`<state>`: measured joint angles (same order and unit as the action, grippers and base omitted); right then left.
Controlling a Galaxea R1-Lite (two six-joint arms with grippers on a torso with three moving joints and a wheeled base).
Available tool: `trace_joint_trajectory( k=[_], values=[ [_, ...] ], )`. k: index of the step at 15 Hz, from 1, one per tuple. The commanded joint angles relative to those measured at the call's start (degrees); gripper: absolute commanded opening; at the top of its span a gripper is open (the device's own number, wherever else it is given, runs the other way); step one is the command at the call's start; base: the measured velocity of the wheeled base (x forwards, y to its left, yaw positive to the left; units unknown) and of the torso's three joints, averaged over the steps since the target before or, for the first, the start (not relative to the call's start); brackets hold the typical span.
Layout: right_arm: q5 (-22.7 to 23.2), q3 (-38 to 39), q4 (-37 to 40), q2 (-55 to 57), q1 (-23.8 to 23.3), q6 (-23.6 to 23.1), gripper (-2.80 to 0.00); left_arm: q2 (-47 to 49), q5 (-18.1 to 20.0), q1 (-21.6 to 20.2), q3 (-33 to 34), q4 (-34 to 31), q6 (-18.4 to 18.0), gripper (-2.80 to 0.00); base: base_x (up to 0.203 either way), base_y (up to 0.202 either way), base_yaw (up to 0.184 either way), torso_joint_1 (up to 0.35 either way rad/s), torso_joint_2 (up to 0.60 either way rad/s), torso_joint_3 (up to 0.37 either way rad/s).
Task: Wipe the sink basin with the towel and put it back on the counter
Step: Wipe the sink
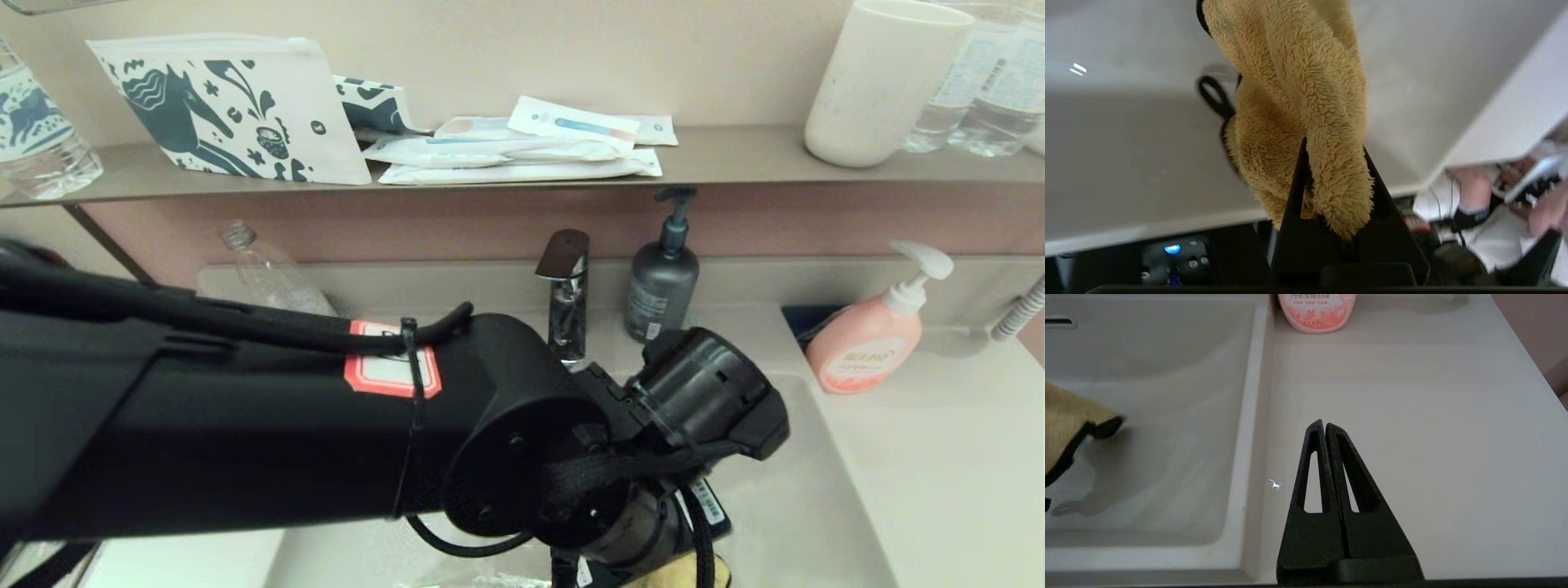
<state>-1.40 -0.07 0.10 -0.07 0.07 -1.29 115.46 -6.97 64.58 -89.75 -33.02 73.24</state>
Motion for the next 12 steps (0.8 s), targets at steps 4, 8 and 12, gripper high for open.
trace_joint_trajectory(
  k=[4, 8, 12],
  values=[
    [0.0, 0.0, 0.0, 0.1, 0.0, 0.0, -2.80, 4.2, 0.9, 1.2, 0.3, 4.8, 0.3, -2.80, 0.000, 0.000, 0.000, 0.000, 0.00, 0.000],
    [0.0, 0.0, 0.0, 0.1, 0.0, 0.0, -2.80, 8.4, 0.8, 1.2, 0.3, 7.8, 0.1, -2.80, 0.000, 0.000, 0.000, 0.000, 0.00, 0.000],
    [0.0, 0.0, 0.0, 0.1, 0.0, 0.0, -2.80, 10.1, -0.5, 4.2, 1.3, 7.8, 0.1, -2.80, 0.000, 0.000, 0.000, 0.000, 0.00, 0.000]
  ],
)
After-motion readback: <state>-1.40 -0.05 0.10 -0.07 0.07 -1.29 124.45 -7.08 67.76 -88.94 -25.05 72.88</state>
